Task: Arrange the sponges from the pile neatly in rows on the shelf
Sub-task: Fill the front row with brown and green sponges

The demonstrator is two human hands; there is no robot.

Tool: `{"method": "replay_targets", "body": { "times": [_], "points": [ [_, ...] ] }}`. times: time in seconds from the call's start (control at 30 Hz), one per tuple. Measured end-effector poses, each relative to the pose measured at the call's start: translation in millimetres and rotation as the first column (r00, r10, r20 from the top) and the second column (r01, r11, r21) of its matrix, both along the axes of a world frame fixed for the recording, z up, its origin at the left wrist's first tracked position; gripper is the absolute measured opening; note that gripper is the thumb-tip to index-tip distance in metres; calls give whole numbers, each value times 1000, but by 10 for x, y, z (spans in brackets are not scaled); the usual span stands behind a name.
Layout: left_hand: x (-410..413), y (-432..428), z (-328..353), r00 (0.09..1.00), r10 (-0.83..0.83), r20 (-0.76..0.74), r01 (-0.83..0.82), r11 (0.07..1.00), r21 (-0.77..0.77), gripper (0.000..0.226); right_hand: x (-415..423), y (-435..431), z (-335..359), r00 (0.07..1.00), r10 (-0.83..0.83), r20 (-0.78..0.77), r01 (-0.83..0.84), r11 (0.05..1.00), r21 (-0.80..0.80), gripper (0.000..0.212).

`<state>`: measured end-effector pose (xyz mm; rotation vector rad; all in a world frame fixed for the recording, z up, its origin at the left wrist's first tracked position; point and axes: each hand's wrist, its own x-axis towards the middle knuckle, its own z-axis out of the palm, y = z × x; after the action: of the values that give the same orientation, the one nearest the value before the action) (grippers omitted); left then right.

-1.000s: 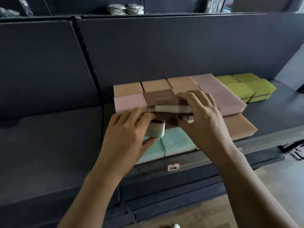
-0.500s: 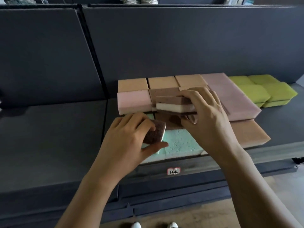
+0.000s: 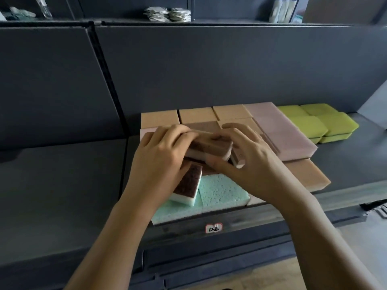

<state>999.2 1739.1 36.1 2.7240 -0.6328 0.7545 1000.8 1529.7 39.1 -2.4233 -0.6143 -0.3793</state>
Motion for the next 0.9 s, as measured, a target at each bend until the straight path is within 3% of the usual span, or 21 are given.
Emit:
{"method": "replay_targets", "body": {
  "times": [0.13, 0.43, 0.6, 0.77, 0.9],
  "points": [
    [4, 20, 0, 997, -44, -67, 46, 999, 24, 55, 91, -8, 2, 999, 51, -12, -51, 998, 33, 40],
    [117, -20, 189, 951, -172, -256, 160, 985, -69, 64, 144, -76, -13, 962, 188, 197, -203, 977, 63, 36],
    [176, -144, 200, 944, -216, -249, 197, 975, -99, 60, 154, -179, -56, 965, 177, 194, -199, 975, 103, 34],
    [243, -284, 209, 954, -191, -231, 177, 981, -80, 60, 197, -355, -115, 984, 151, 95, -161, 982, 103, 57],
    [295, -344, 192, 969, -139, -206, 136, 990, -29, 54, 228, -542, -178, 998, 49, 34, -49, 999, 1, 77]
  ]
}}
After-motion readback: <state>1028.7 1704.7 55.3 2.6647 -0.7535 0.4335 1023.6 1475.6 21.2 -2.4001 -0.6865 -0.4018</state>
